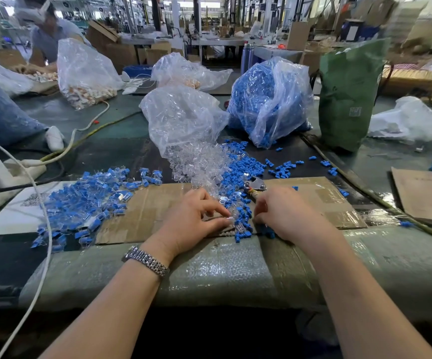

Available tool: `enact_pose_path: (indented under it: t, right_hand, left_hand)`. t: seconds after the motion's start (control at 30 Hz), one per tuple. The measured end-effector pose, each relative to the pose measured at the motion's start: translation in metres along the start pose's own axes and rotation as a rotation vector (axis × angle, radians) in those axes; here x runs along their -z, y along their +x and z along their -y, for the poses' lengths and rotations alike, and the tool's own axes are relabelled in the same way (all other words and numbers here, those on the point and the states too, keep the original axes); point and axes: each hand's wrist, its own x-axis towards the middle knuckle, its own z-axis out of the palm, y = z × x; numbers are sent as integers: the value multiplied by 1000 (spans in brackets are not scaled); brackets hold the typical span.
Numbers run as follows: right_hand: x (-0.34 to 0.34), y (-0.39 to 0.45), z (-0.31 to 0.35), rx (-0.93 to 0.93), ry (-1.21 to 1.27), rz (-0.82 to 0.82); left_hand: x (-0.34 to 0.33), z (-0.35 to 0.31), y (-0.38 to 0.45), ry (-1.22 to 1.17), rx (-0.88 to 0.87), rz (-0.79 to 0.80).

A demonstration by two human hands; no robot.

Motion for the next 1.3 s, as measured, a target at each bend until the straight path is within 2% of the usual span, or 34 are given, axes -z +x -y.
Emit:
enact_pose_path:
  t: [0.17, 0.27, 0.33, 0.4, 0.47, 0.6, 0.8, 0.93, 1.1, 1.3]
  right_hand:
    - [0, 1, 8, 91, 371, -136]
    - [-3, 0, 17, 100, 735, -145]
    - [-8, -1, 23, 132, 844, -162]
    - [-15, -2, 28, 178, 850, -199]
    - [-18, -3, 30, 214, 873, -232]
    - [-17, -4, 29, 310, 884, -247]
    - [-19, -2, 27, 432, 619, -286]
    - [-22, 2, 29, 475, 563, -278]
    - [-25, 4, 26, 476, 531, -272]
    - [-20, 2, 25, 488, 485, -239]
  left_hand:
    - [5, 5, -1, -169, 40, -75]
    - [9, 9, -5, -480, 118, -131]
    - [11, 8, -6, -715, 154, -114]
    - [14, 7, -7, -913, 183, -86]
    - [15, 6, -6, -1009, 204, -60]
    - [15, 5, -6, -1063, 205, -7]
    - [17, 6, -6, -1122, 201, 37]
    - [19, 4, -6, -1209, 204, 18]
    - [19, 2, -9, -1037, 210, 10]
    - [22, 2, -9, -963, 233, 23]
